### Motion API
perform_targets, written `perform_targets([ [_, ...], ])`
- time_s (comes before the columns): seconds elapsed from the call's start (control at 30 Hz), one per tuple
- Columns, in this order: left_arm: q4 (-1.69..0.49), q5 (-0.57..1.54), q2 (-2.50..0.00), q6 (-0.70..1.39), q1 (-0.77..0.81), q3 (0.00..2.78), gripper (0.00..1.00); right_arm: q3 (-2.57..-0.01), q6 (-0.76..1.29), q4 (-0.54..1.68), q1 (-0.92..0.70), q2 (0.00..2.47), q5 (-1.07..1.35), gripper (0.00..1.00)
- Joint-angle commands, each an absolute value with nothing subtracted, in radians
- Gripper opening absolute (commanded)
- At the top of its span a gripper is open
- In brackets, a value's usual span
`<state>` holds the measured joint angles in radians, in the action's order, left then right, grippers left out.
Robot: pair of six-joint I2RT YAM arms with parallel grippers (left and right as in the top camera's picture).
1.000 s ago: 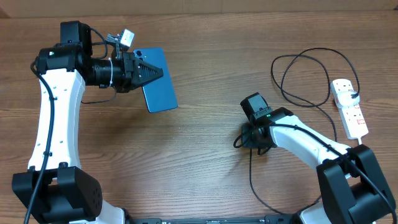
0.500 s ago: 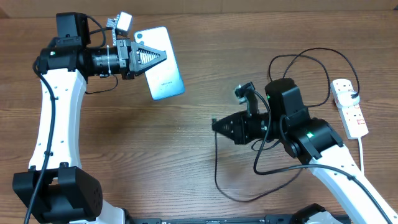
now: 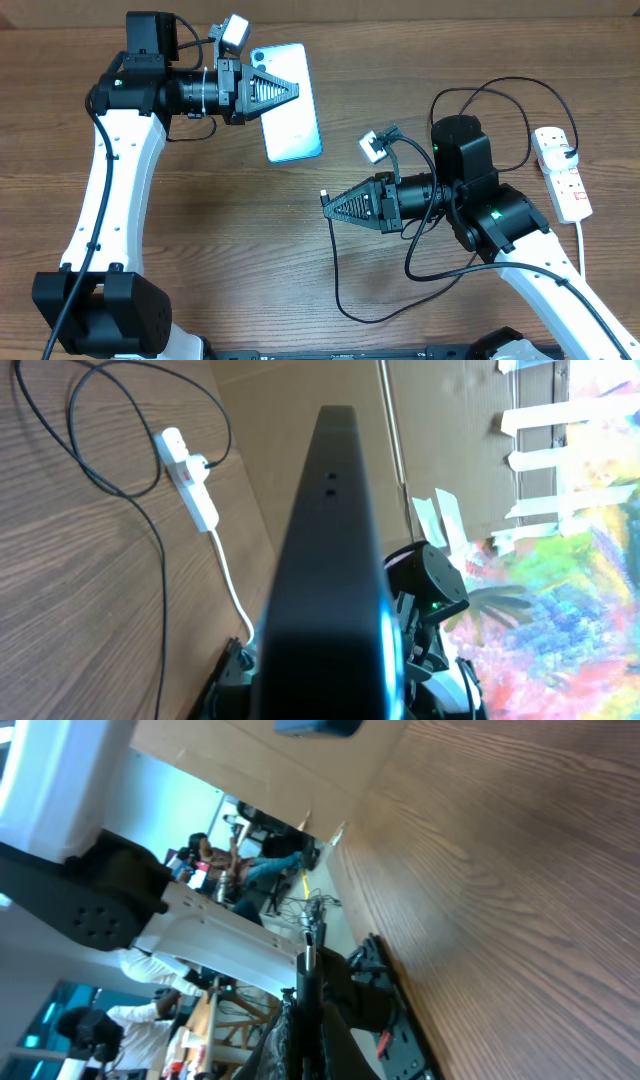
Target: Plug charger to phone and switch on socket
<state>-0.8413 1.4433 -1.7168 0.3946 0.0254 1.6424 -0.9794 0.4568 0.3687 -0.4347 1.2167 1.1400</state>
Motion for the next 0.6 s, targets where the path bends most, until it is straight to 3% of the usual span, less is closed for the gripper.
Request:
perform_targets([
  [0.0,-0.837,1.502,-1.694,0.436,0.041,1.655,0.05,-0.981,0.536,0.336,-0.437,1.216,1.169,0.04],
  [0.57,-0.83,1.463,-1.694,0.498,0.117,1.655,0.05,-0.981,0.655,0.211,-0.437,1.216,1.17,0.04],
])
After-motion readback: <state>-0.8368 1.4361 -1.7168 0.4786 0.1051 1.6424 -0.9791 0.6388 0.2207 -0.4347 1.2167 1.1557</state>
